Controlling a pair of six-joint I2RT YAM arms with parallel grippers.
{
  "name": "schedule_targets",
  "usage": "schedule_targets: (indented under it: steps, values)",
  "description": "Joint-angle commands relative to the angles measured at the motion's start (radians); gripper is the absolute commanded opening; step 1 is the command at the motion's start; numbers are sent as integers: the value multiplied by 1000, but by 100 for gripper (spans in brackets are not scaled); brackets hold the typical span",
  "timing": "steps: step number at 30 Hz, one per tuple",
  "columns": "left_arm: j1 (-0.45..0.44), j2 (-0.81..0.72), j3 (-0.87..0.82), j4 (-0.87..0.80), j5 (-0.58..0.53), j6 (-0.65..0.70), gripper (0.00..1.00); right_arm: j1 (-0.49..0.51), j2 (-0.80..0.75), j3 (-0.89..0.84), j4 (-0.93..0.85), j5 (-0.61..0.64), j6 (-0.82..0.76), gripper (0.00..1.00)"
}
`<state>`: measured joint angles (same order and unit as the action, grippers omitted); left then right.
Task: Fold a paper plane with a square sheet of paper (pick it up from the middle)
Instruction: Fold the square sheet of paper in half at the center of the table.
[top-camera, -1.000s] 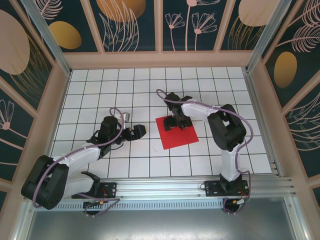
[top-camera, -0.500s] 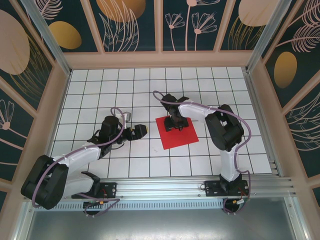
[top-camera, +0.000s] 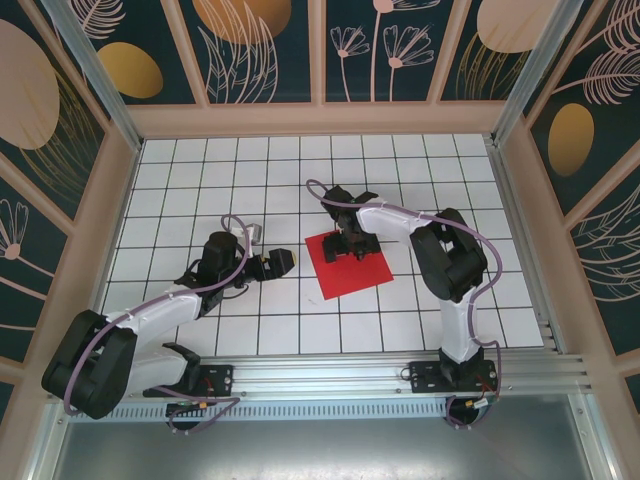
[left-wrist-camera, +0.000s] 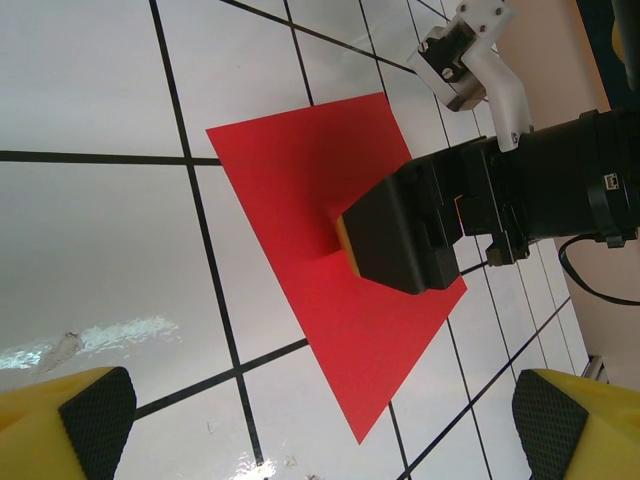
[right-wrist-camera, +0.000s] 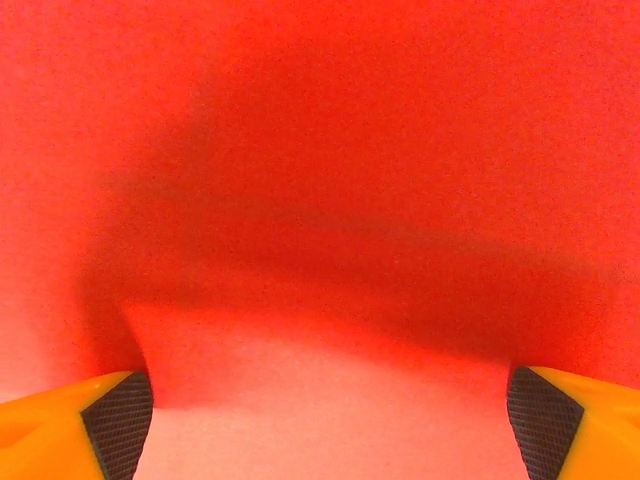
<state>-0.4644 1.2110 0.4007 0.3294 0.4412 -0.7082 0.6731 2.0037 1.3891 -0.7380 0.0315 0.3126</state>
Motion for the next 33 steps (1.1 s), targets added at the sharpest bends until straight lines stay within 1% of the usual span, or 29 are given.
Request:
schedule_targets:
  steps: [1,5,8,15,24,26,27,28,30,32,33]
  values:
    - [-6,-10,24,-17,10,9,98,-1,-36,-7,5,-37,0,99]
    - [-7,-12,23,-22,7,10,99,10,-81,55,-35,14,-7,99]
    - [-7,-12,27,-35,7,16,98,6,-58,72,-58,48,-14,99]
    - [-7,-30,18,-49,5,18,98,19,4,8,-12,-11,-18,99]
    - [-7,-28,39,-83,3,36,99,20,66,-100,24,-12,-12,98]
    - [-7,-29,41,-88,3,39,99,19,64,-108,30,-12,-13,94]
    - [-7,-30,40,-85,1,38,98,18,60,-109,33,-12,-13,91]
    - [-6,-30,37,-82,-2,36,98,16,56,-107,36,-37,-13,88]
    - [-8,-28,33,-71,-2,25,98,14,50,-93,32,-36,-9,83]
    - [-8,-25,35,-69,6,20,99,14,46,-78,24,-33,-10,76]
    - [-8,-28,39,-74,6,23,98,14,42,-66,15,-26,-9,76]
